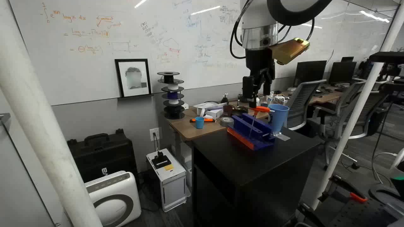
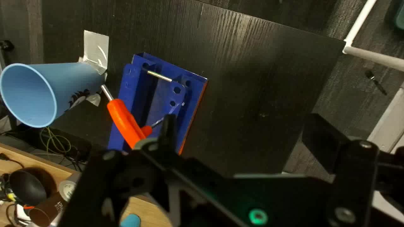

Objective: Remove the orange object from the blue platform and put it in the blue cup

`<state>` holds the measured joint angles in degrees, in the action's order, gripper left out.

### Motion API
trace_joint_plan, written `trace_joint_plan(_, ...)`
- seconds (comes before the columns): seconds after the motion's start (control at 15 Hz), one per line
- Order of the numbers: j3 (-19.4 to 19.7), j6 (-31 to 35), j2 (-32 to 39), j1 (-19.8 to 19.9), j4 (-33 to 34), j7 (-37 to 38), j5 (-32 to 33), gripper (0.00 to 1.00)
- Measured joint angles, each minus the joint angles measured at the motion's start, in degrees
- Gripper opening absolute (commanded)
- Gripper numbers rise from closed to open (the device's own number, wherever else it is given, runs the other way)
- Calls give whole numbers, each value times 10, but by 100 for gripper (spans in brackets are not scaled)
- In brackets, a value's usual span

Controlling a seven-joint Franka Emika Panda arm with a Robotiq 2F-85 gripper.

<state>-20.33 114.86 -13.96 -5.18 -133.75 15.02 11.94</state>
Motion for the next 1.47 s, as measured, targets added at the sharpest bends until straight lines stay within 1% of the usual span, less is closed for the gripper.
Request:
trace_joint_plan(0.73,2,0,-1,-2,5,0,0,100)
trace_joint_plan(0.87,10,1,0,-11,4,-19,10,100)
trace_joint_plan(1.07,31,9,-1,-17,8,-71,27,100)
trace_joint_plan(1.47,112,60,1,-16,8,-208,26,100)
